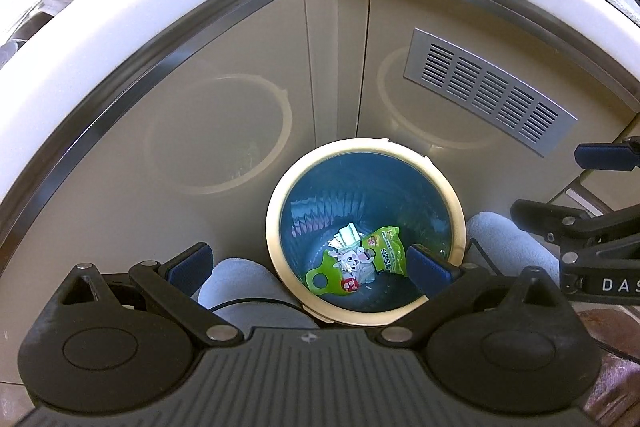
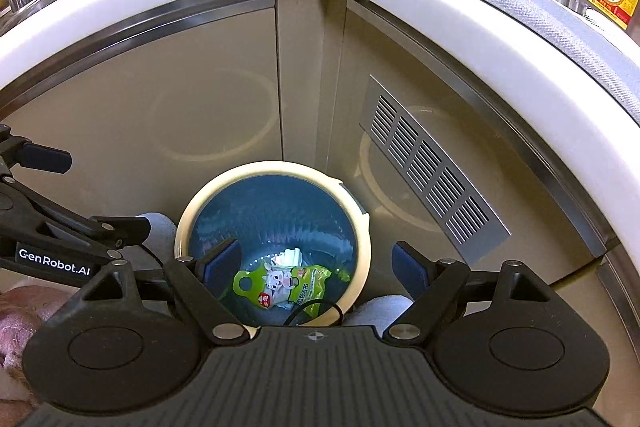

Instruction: Collect trash

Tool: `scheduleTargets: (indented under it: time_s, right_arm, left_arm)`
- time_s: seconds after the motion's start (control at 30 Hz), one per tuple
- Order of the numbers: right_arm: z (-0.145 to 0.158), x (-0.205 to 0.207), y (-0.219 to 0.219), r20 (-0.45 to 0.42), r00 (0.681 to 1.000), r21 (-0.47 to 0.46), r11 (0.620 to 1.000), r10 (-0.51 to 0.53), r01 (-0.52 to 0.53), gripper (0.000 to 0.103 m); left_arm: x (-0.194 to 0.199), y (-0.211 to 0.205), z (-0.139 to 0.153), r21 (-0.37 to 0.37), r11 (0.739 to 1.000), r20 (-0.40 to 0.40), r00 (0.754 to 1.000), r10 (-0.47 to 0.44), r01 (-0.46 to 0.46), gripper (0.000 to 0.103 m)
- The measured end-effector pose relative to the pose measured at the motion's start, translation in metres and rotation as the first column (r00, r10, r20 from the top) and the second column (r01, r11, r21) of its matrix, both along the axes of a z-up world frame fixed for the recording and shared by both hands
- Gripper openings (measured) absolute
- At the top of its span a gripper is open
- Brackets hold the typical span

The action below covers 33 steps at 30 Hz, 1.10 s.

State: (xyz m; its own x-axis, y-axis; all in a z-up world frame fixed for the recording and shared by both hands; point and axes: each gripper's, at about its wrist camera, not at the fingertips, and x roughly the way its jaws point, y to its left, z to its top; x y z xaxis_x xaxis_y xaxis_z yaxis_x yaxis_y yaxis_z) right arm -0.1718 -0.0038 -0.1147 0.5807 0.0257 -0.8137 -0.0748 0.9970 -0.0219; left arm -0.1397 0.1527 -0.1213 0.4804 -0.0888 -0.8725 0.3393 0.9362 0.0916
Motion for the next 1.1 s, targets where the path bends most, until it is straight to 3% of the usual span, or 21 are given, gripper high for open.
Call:
scheduleTargets:
  time_s: [1.1]
  right_arm:
    - [-0.0039,0.0009,-0.0016,-0.014,1.0,0.005,1.0,-0.003,0.003,0.086]
  left_arm:
    - [0.0031,0.0013,-0.0038,0.005,1.0,-0.015,1.0,0.004,-0.004,0.103]
